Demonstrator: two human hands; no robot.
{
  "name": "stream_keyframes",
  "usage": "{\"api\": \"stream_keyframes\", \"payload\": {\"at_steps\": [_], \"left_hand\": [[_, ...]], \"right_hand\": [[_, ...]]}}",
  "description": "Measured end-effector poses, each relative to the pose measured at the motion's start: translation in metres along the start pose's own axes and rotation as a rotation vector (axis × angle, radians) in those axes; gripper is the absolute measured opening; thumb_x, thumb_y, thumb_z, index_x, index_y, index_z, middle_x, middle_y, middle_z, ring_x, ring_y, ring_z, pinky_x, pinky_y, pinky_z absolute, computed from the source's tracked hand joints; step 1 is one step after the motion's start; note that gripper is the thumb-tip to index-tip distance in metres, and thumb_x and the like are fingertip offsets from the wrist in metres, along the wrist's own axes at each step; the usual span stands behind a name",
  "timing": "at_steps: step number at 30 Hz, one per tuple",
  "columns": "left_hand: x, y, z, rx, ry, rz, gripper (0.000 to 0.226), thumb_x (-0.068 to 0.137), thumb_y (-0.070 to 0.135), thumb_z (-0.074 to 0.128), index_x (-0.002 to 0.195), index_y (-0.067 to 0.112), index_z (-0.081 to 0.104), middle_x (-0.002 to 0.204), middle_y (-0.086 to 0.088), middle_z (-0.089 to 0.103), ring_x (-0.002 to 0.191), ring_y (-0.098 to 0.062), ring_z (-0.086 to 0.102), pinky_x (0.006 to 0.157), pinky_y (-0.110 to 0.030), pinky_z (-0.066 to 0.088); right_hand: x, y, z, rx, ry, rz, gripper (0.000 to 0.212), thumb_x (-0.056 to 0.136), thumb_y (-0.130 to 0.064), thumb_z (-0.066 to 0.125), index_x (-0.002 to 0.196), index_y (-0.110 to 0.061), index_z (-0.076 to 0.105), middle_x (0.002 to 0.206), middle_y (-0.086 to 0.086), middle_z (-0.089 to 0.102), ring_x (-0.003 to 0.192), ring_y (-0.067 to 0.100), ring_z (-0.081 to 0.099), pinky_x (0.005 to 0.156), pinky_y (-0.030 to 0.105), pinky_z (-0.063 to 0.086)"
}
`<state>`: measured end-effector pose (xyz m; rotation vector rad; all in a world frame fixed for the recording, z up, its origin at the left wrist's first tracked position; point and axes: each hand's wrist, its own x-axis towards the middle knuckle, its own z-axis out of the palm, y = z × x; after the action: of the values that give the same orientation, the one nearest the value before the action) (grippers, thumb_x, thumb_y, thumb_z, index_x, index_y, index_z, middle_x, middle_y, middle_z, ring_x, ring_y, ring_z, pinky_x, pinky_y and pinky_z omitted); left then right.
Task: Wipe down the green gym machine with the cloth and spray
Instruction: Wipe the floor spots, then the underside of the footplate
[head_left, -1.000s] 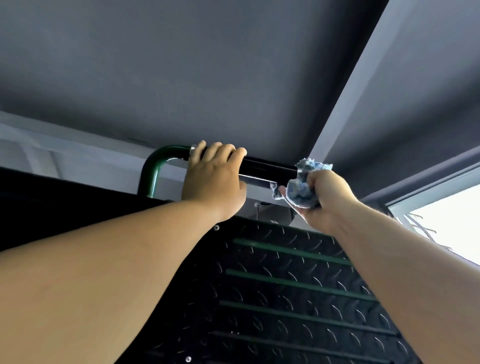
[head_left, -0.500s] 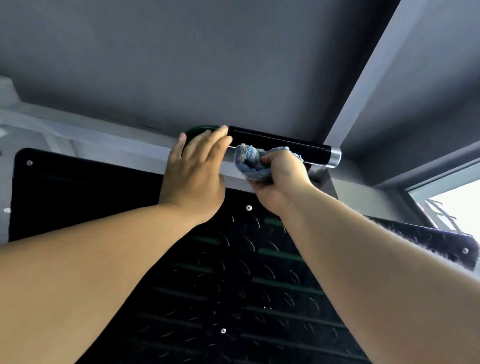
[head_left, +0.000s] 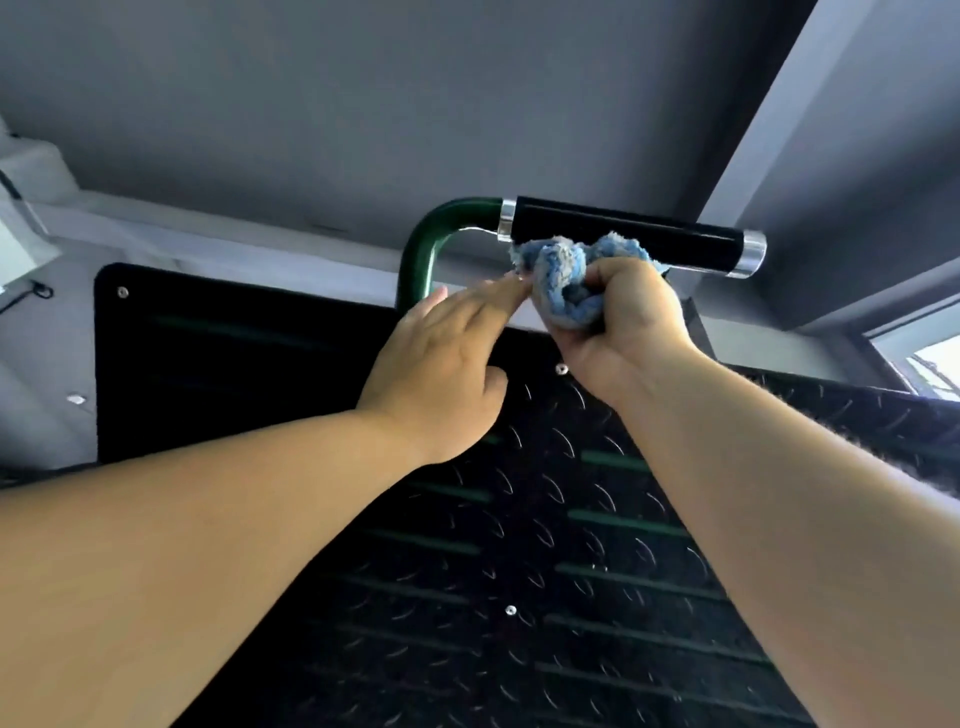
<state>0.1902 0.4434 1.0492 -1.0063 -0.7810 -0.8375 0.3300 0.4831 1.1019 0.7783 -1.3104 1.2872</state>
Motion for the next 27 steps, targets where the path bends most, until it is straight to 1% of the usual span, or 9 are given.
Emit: {"api": "stream_keyframes", "payload": {"at_steps": [4, 7, 12, 15, 17, 21, 22, 24, 27], "left_hand": [[-0.017, 0.015, 0.019, 0.125, -0.077, 0.067, 0.069, 0.080, 0.022, 0.035, 0.149, 0.020, 0.031, 0.158, -0.002, 0.024, 0.147, -0.018, 0.017, 0.120, -0.037, 0.003], [-0.021, 0.037, 0.035, 0.111, -0.086, 0.070, 0.068, 0.081, 0.023, 0.034, 0.149, 0.020, 0.030, 0.160, -0.003, 0.014, 0.148, -0.017, 0.009, 0.120, -0.037, 0.002], [-0.022, 0.103, 0.072, 0.088, -0.121, 0.209, 0.066, 0.081, 0.026, 0.027, 0.145, 0.017, 0.040, 0.157, -0.004, 0.026, 0.144, -0.019, 0.024, 0.119, -0.041, 0.014], [-0.020, 0.126, 0.085, 0.073, -0.093, 0.246, 0.064, 0.081, 0.024, 0.028, 0.142, 0.015, 0.044, 0.155, -0.004, 0.031, 0.142, -0.019, 0.029, 0.118, -0.042, 0.016], [-0.014, 0.149, 0.096, 0.064, -0.086, 0.264, 0.063, 0.082, 0.025, 0.028, 0.142, 0.015, 0.044, 0.155, -0.004, 0.032, 0.142, -0.020, 0.029, 0.118, -0.042, 0.016], [-0.005, 0.183, 0.112, 0.065, -0.058, 0.305, 0.062, 0.082, 0.027, 0.030, 0.141, 0.015, 0.045, 0.154, -0.004, 0.032, 0.142, -0.020, 0.030, 0.118, -0.043, 0.016], [-0.002, 0.192, 0.117, 0.070, -0.051, 0.315, 0.062, 0.082, 0.028, 0.031, 0.141, 0.015, 0.046, 0.155, -0.004, 0.032, 0.142, -0.020, 0.029, 0.118, -0.043, 0.016], [0.004, 0.203, 0.123, 0.100, -0.034, 0.337, 0.063, 0.082, 0.027, 0.030, 0.142, 0.014, 0.045, 0.155, -0.005, 0.031, 0.143, -0.021, 0.028, 0.117, -0.045, 0.017], [0.026, 0.216, 0.132, 0.145, 0.005, 0.338, 0.064, 0.082, 0.027, 0.030, 0.143, 0.013, 0.042, 0.155, -0.006, 0.030, 0.143, -0.022, 0.027, 0.117, -0.047, 0.018]], "right_hand": [[-0.010, -0.035, -0.034, 0.072, 0.056, -0.086, 0.040, 0.088, 0.009, 0.033, 0.122, 0.001, 0.053, 0.112, 0.024, 0.067, 0.097, 0.034, 0.070, 0.077, 0.040, 0.060], [-0.018, -0.065, -0.074, 0.080, 0.138, -0.148, 0.049, 0.086, 0.010, 0.032, 0.129, -0.001, 0.051, 0.105, 0.021, 0.069, 0.087, 0.033, 0.072, 0.063, 0.038, 0.061], [-0.041, -0.096, -0.131, -0.240, 0.236, -0.204, 0.034, 0.082, 0.009, 0.039, 0.109, -0.001, 0.058, 0.086, 0.016, 0.072, 0.084, 0.030, 0.072, 0.073, 0.037, 0.060], [-0.049, -0.098, -0.142, -0.452, 0.298, -0.293, 0.028, 0.079, 0.003, 0.049, 0.098, -0.013, 0.062, 0.081, 0.005, 0.067, 0.075, 0.022, 0.068, 0.064, 0.031, 0.054], [-0.061, -0.109, -0.162, -0.779, 0.409, -0.456, 0.019, 0.079, -0.005, 0.053, 0.083, -0.023, 0.059, 0.076, -0.003, 0.064, 0.075, 0.022, 0.065, 0.059, 0.027, 0.050], [-0.085, -0.127, -0.213, -1.477, 0.421, -0.723, 0.030, 0.077, -0.005, 0.052, 0.088, -0.029, 0.066, 0.113, -0.018, 0.061, 0.094, 0.011, 0.054, 0.082, 0.021, 0.049], [-0.089, -0.133, -0.229, -1.546, 0.411, -0.709, 0.040, 0.080, -0.002, 0.052, 0.101, -0.031, 0.069, 0.126, -0.028, 0.050, 0.104, 0.005, 0.047, 0.089, 0.016, 0.043], [-0.091, -0.138, -0.257, -1.659, 0.429, -0.641, 0.062, 0.083, 0.002, 0.049, 0.131, -0.036, 0.058, 0.148, -0.034, 0.025, 0.129, 0.009, 0.037, 0.104, 0.028, 0.040], [-0.092, -0.142, -0.282, -1.726, 0.421, -0.595, 0.078, 0.084, 0.004, 0.047, 0.149, -0.036, 0.032, 0.153, -0.034, 0.001, 0.146, 0.013, 0.018, 0.116, 0.039, 0.031]]}}
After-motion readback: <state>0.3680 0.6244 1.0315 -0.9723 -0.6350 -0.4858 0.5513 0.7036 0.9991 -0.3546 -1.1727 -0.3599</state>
